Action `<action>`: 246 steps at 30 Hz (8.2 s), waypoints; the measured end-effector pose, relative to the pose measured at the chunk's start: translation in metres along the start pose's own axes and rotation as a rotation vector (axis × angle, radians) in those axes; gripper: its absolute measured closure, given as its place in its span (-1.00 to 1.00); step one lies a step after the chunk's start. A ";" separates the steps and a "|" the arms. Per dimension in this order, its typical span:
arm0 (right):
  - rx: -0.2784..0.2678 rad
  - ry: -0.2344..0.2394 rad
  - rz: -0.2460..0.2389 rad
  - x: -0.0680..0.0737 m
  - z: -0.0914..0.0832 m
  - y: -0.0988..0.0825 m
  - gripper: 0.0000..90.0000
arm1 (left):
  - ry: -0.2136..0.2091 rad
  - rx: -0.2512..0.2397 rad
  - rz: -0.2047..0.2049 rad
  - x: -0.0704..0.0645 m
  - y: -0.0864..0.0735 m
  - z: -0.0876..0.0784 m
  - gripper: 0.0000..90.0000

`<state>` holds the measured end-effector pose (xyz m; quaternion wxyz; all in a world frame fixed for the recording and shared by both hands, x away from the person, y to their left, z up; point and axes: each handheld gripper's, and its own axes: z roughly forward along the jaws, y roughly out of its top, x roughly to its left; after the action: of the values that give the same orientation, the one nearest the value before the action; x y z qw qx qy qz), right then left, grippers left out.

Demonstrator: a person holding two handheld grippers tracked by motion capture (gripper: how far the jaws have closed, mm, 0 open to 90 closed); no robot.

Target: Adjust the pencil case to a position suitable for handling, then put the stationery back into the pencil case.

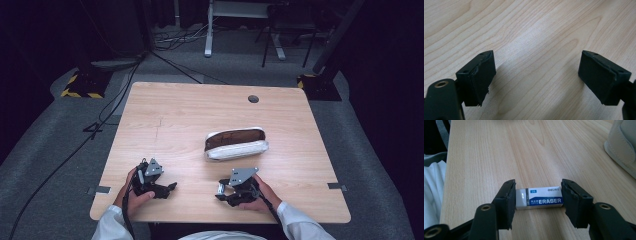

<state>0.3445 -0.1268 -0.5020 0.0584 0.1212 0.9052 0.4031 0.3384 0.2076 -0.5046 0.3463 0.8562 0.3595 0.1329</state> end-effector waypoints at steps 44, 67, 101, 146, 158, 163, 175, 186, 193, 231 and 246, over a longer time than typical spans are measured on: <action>-0.069 -0.276 0.235 -0.041 -0.128 -0.090 0.09 | -0.002 -0.001 0.005 0.000 0.000 0.000 -0.67; -0.232 -0.386 0.231 -0.056 -0.173 -0.051 0.09 | -0.002 0.000 0.005 0.001 0.000 0.000 -0.67; -0.158 -0.427 0.155 -0.085 -0.100 0.053 0.08 | -0.004 -0.001 0.006 0.001 0.000 0.000 -0.68; -0.114 -0.471 0.155 -0.084 -0.126 0.037 -0.14 | -0.002 0.000 0.012 0.001 0.001 0.001 -0.68; -0.094 -0.481 0.142 -0.079 -0.144 0.024 -0.19 | -0.003 0.000 0.012 0.001 0.001 0.001 -0.68; -0.091 -0.480 0.140 -0.077 -0.150 0.018 -0.20 | -0.003 0.000 0.012 0.001 0.001 0.001 -0.68; -0.061 -0.482 0.123 -0.073 -0.168 -0.001 -0.24 | -0.003 0.001 0.012 0.001 0.001 0.001 -0.68; 0.008 -0.501 0.113 -0.069 -0.174 -0.026 -0.28 | -0.001 0.002 0.012 0.001 0.001 0.000 -0.68; 0.053 -0.501 0.117 -0.067 -0.174 -0.048 -0.30 | -0.001 0.002 0.012 0.001 0.001 0.000 -0.68; -0.003 -0.466 0.424 -0.057 -0.183 -0.168 -0.39 | 0.002 -0.002 0.002 0.000 0.000 0.001 -0.68; 0.003 -0.488 0.442 -0.057 -0.183 -0.167 -0.49 | 0.001 0.002 0.008 0.001 0.001 0.001 -0.69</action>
<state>0.3338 -0.3809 -0.5041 0.1845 0.4079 0.8168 0.3638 0.3397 0.2076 -0.5046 0.3447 0.8579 0.3566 0.1342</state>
